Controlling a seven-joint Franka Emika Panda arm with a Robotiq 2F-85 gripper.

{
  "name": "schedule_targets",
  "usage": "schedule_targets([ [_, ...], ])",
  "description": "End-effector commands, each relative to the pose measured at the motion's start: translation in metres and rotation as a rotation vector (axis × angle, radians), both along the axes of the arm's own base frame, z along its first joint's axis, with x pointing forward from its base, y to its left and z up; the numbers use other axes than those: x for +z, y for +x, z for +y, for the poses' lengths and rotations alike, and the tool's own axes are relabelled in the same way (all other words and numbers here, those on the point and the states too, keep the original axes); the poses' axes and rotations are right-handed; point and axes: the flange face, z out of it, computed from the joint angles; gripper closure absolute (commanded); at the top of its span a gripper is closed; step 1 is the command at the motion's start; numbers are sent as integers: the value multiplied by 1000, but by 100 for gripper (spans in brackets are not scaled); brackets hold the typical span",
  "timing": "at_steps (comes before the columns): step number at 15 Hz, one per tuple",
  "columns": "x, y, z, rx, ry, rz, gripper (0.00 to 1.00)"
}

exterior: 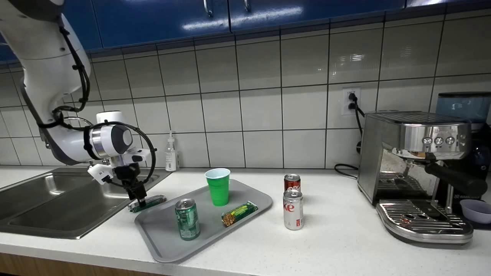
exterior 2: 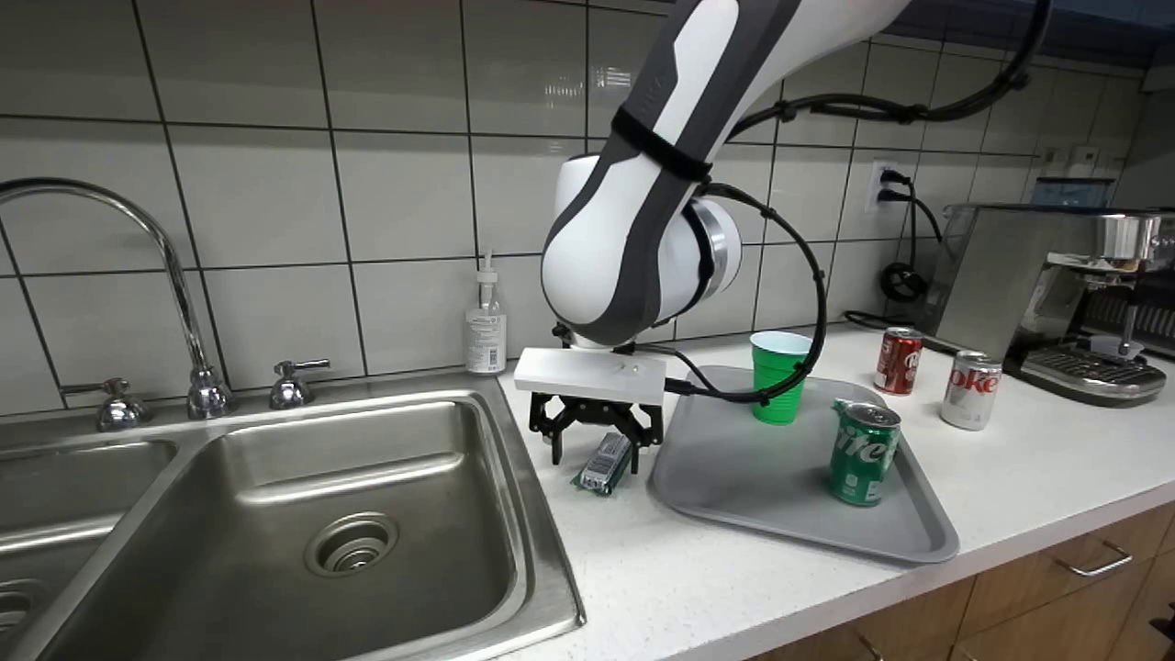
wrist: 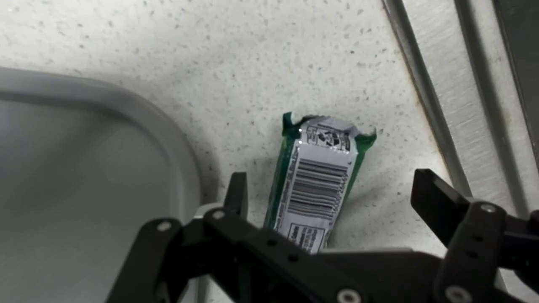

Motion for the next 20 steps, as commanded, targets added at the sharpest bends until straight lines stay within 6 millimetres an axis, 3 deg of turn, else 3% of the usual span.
schedule_targets([
  [1,1,8,0,5,11,27,25],
  [2,1,8,-1,5,13,28,26],
  [7,0,9,-2,-3,26,39,66],
  [10,1,10,-1,-3,33,40,83],
  [20,22,1,14,57,53,14,83],
])
